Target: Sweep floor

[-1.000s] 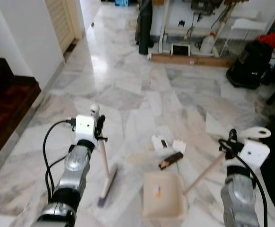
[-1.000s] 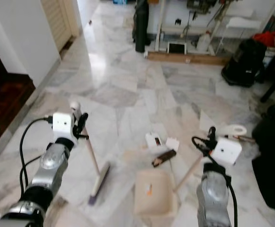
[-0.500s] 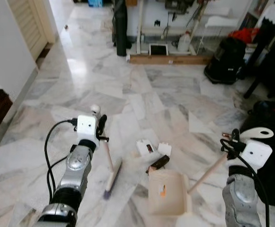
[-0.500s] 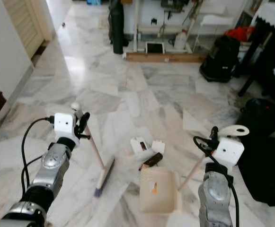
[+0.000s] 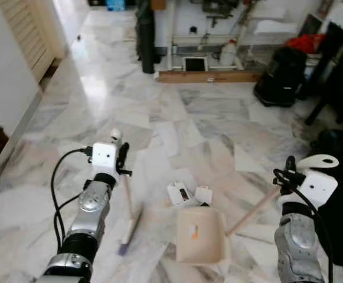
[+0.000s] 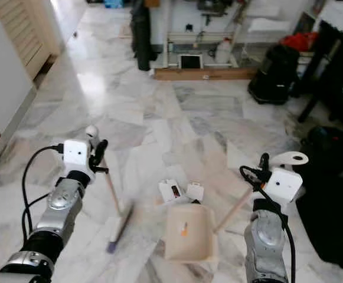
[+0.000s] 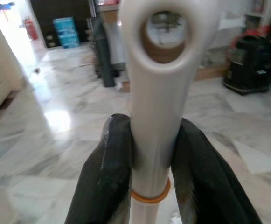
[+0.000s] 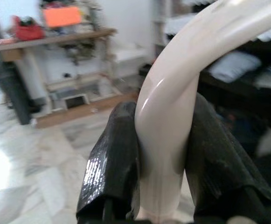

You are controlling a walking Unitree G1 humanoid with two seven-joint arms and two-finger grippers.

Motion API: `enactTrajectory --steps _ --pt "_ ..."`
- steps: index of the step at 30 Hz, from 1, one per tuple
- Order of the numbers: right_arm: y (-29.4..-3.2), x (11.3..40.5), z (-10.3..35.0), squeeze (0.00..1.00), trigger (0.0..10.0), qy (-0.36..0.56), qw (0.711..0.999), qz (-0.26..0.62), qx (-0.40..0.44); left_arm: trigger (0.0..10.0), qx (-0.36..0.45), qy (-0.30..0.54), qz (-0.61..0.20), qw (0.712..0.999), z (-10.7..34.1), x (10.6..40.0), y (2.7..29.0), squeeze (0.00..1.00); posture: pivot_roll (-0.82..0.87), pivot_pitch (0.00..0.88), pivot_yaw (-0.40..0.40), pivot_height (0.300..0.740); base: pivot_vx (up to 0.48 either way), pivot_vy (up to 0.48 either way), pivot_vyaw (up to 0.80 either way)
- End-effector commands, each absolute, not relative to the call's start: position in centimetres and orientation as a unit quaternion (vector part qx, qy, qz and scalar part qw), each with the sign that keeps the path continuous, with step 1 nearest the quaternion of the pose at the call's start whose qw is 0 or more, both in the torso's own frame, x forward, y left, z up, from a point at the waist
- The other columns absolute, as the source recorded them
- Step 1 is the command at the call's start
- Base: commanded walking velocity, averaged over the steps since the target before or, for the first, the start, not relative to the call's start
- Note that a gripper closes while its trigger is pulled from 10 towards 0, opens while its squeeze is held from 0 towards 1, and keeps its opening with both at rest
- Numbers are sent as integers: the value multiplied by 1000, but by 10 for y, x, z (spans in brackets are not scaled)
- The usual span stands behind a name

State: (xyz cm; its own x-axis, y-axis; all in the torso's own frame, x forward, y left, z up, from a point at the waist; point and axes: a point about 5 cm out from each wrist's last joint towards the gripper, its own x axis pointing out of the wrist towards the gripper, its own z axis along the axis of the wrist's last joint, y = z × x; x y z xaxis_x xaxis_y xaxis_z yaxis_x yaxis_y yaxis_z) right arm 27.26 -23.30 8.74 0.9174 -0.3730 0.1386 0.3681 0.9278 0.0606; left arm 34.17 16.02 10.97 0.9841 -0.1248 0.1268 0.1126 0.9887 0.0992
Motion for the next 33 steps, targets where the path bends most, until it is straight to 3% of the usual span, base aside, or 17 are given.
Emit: enactTrajectory --steps 1,4,33 --pt "-239 273 94 0 10000 -88 976 -198 7 10000 40 -93 -73 992 122 345 151 0 75 77 -3 740 300 0 -800" --pt "-239 273 95 0 10000 -91 976 -199 4 10000 39 -93 -73 992 122 345 151 0 75 78 -3 740 298 0 -642" --pt "-243 270 94 0 10000 -90 975 -205 -1 10000 41 -96 -69 992 123 345 153 0 76 75 -3 740 297 0 0"
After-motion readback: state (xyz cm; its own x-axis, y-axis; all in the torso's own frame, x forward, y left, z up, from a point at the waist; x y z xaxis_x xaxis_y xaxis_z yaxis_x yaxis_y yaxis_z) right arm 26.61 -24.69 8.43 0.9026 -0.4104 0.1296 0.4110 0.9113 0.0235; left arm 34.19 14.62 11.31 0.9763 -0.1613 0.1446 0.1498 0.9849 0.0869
